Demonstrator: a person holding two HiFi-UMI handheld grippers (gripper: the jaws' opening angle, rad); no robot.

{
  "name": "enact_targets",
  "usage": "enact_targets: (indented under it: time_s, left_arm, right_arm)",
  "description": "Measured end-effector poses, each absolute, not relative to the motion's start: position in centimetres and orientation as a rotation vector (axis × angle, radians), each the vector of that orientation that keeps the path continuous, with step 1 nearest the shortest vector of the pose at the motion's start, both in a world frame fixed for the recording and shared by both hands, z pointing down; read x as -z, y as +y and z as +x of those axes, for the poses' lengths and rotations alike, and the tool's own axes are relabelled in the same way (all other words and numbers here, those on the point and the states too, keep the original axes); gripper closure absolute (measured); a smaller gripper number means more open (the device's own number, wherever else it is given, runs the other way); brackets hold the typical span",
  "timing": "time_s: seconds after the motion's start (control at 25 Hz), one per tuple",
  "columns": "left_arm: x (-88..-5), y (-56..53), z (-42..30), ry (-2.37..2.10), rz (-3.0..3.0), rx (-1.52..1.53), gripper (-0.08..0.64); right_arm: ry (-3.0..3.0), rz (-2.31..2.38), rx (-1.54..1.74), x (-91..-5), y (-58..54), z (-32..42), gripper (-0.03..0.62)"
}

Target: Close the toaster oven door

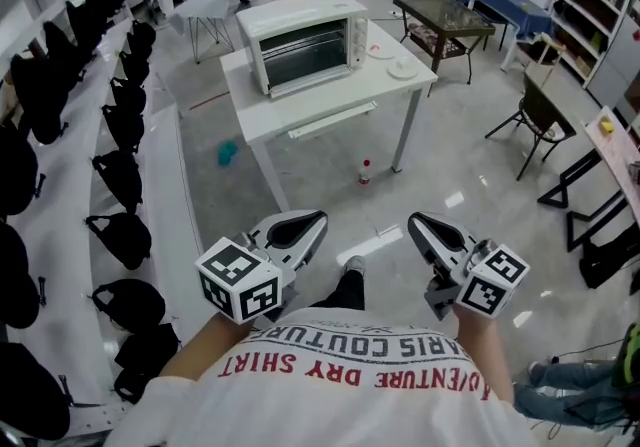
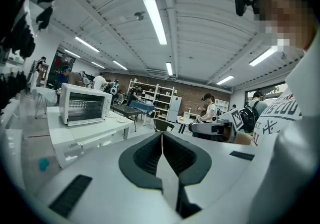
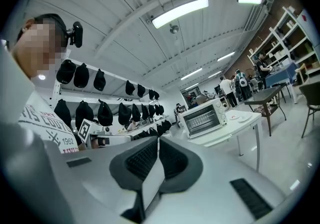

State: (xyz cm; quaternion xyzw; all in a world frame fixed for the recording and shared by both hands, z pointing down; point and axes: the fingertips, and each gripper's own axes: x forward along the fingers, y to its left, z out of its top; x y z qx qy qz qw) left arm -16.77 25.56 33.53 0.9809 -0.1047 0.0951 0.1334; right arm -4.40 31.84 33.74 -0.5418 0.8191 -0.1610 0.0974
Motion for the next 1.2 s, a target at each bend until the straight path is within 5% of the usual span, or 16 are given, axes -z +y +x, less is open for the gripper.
enact_targets:
  time_s: [1.2]
  left_arm:
    - [-42.5,-7.9,-0.3,-0.512,2.664,-0.43,0.522]
  right_arm:
    - [2.527,-1.583,0.725,-39.9,-2.5,15.6,0.563]
